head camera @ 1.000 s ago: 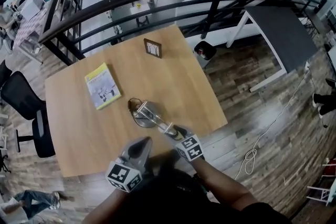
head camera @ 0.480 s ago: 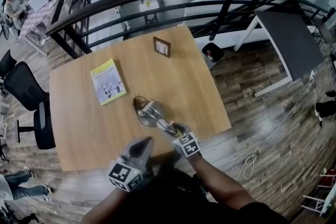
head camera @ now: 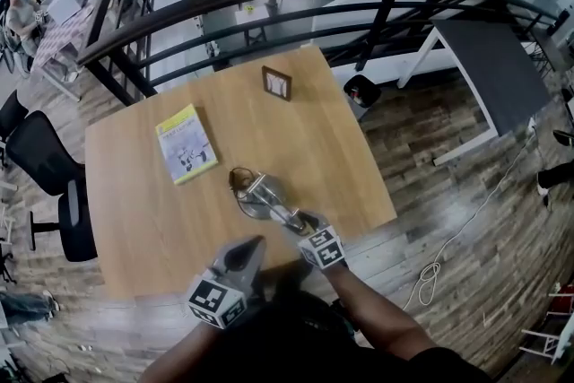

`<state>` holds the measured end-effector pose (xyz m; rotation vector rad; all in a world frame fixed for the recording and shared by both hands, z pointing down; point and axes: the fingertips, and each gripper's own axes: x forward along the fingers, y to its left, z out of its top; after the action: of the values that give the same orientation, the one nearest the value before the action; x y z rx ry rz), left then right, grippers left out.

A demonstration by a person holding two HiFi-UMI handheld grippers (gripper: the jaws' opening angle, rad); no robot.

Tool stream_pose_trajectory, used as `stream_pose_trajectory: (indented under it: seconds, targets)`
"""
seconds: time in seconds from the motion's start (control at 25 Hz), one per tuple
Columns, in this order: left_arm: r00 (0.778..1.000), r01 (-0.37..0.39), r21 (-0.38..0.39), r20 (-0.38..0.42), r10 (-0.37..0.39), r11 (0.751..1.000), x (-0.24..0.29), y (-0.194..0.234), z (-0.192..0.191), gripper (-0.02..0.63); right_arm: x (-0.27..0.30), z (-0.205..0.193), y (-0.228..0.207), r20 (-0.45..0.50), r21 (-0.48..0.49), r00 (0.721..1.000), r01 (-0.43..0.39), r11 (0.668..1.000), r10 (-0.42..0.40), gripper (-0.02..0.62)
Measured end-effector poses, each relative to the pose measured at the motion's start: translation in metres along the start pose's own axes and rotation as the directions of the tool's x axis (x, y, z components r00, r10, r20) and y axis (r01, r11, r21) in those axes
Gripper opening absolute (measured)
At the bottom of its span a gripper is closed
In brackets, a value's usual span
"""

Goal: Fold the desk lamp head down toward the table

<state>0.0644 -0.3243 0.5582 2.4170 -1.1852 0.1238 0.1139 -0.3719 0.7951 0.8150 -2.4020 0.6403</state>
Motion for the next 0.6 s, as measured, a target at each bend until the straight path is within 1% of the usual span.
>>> stream_pose_trajectory:
  seconds: [0.16, 0.24, 0.32, 0.48, 0.6]
  targets:
    - [1.0, 0.023, 0.005, 0.009, -0.023, 1.0, -0.004, 0.003, 0.006, -0.002, -0.017, 0.007, 0.009, -0.018, -0.018, 1.0, 0.021, 1.0, -0.022, 0.268]
    - [0.999, 0.044, 0.013, 0.015, -0.044, 0.999, -0.004, 0.004, 0.009, -0.001, -0.029, 0.018, 0.011, 0.013, -0.008, 0.999, 0.045, 0.999, -0.045, 0.268]
    - [0.997, 0.069, 0.02, 0.021, -0.069, 0.997, -0.005, 0.004, 0.014, -0.002, -0.042, 0.032, 0.011, 0.069, 0.01, 0.994, 0.087, 0.996, -0.087, 0.268]
    - [0.99, 0.134, 0.053, 0.042, -0.136, 0.99, -0.011, -0.001, 0.03, -0.001, -0.073, 0.062, 0.022, 0.156, 0.066, 0.968, 0.19, 0.98, -0.198, 0.266]
    - [0.98, 0.184, 0.102, 0.06, -0.191, 0.978, -0.011, -0.008, 0.045, -0.001, -0.101, 0.097, 0.033, 0.249, 0.125, 0.932, 0.238, 0.963, -0.262, 0.259]
